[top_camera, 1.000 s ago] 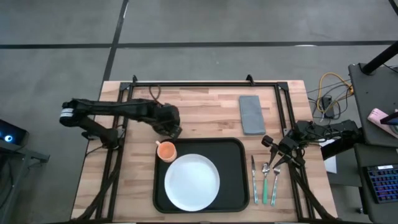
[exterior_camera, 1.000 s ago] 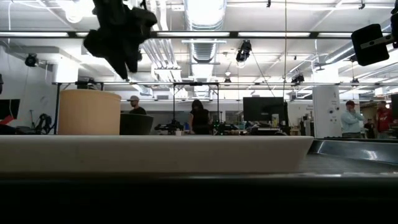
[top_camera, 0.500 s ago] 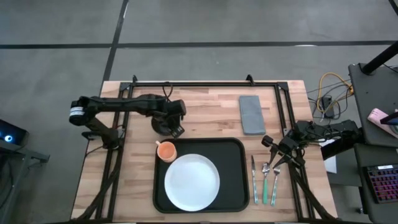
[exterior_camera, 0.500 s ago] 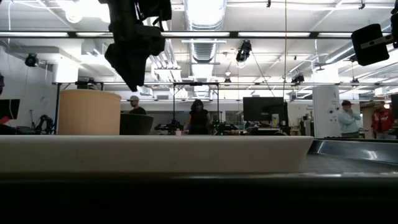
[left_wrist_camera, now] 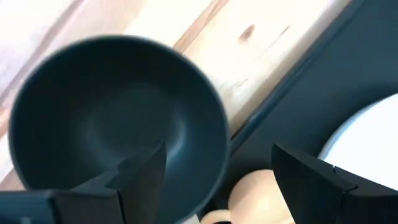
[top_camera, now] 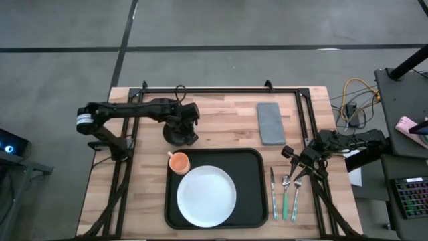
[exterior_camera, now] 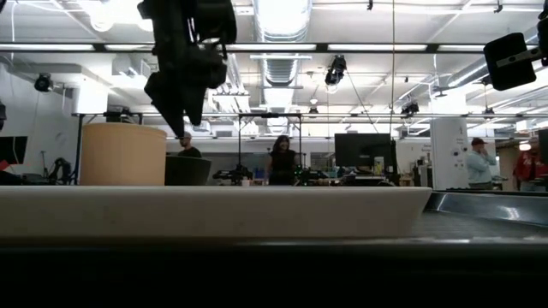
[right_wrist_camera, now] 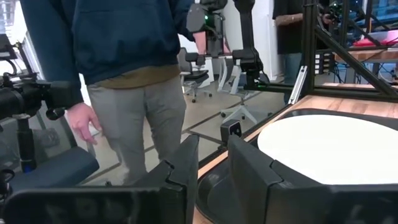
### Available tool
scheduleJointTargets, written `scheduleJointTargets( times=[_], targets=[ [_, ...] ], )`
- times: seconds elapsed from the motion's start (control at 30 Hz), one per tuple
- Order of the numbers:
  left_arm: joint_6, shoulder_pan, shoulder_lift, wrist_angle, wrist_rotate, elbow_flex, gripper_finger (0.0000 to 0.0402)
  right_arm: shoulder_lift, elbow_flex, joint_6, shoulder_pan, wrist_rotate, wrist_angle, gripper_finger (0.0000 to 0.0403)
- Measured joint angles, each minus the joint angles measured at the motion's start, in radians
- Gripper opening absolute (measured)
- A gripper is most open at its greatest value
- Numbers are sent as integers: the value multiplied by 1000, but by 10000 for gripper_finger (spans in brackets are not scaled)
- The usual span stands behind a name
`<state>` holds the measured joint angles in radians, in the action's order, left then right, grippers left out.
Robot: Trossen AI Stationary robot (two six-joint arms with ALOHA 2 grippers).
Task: Set up tray
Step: Stack the black bowl on top of the white plate on the black tray
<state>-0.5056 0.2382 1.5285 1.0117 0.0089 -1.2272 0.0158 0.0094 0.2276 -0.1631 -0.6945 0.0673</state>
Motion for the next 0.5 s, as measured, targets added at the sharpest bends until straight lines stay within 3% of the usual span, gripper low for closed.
scheduleJointTargets(
  times=[0.5],
  targets=[
    [3, -2, 155, -54, -1, 25, 269, 0, 0, 0, 0, 0, 0, 69]
  ],
)
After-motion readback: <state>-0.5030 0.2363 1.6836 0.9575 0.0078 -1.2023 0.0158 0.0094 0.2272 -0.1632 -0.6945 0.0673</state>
